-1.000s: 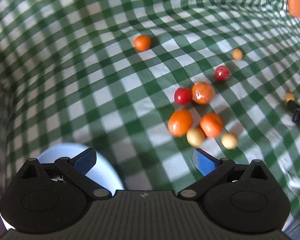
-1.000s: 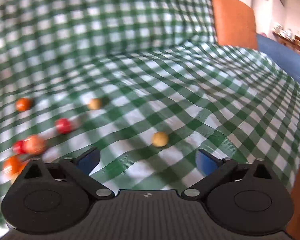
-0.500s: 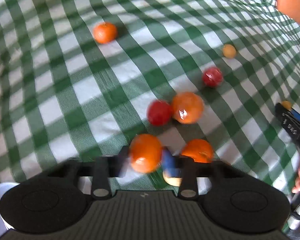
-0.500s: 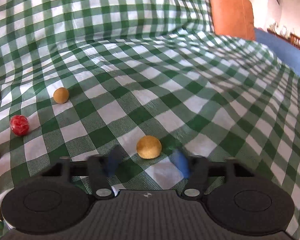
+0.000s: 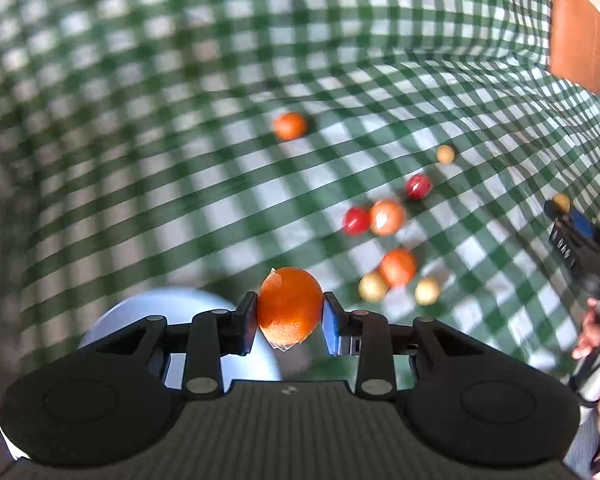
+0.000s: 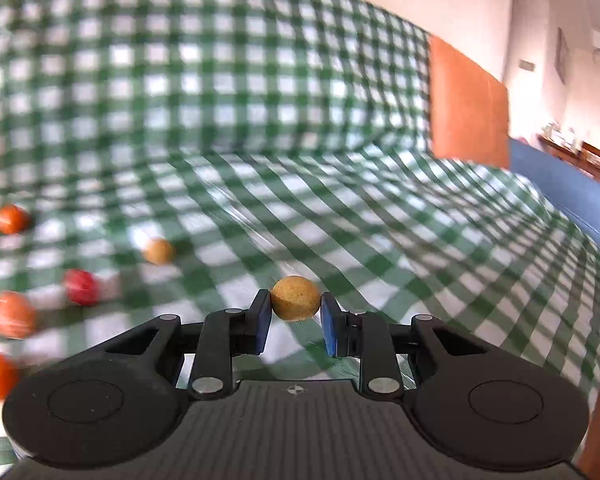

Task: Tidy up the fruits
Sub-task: 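Reach the left tool to an orange while the right tool grasps a tan fruit, then carry the orange and tan fruit to the blue plate and release both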

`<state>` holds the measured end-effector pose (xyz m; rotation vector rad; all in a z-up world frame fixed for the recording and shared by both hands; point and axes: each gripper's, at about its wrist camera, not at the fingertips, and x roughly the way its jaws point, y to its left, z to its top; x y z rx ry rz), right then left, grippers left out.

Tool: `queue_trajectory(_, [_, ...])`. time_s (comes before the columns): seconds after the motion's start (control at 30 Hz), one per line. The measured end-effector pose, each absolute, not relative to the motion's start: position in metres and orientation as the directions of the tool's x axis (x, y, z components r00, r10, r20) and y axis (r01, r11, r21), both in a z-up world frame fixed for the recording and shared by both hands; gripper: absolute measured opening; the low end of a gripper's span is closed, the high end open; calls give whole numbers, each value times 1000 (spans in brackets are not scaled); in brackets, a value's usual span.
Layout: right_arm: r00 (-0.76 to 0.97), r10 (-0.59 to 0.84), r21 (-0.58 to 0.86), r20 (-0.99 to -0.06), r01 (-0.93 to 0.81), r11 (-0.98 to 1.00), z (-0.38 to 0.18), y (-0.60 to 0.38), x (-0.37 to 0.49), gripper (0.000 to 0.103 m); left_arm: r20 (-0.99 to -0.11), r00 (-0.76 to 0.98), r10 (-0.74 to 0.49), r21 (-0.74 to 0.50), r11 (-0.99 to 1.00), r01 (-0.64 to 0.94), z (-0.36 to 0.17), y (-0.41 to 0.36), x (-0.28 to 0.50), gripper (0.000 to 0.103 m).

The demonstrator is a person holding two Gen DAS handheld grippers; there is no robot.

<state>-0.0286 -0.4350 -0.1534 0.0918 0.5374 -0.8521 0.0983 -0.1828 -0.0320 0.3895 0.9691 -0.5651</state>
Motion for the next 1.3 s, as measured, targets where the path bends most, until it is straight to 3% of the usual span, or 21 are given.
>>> queue_trajectory(0.27, [808,-317,73,-496,403,912,-64,-292,-79,28,-867,482,-128,136,869,476,6,-49,8,37])
queue_trajectory(0.4, [842,-114,153,-527,226,962,-46,-211,-111,28,-869,483,-111,125,894,430,12,2,-30,37])
queue_trajectory(0.57, [834,38,127,-550,39,991,-35,-130,-145,28,-850,508,-143,82,915,395,19,44,-65,37])
queue_trajectory(0.97, [813,32,-5,-582,-44,999,12,-66,-167,28,-820,530,-218,15,916,400,16,71,-81,37])
queue_trajectory(1.3, [786,27,-36,-617,-63,997,2,-71,-145,28,-814,534,-230,-10,924,383,16,77,-65,37])
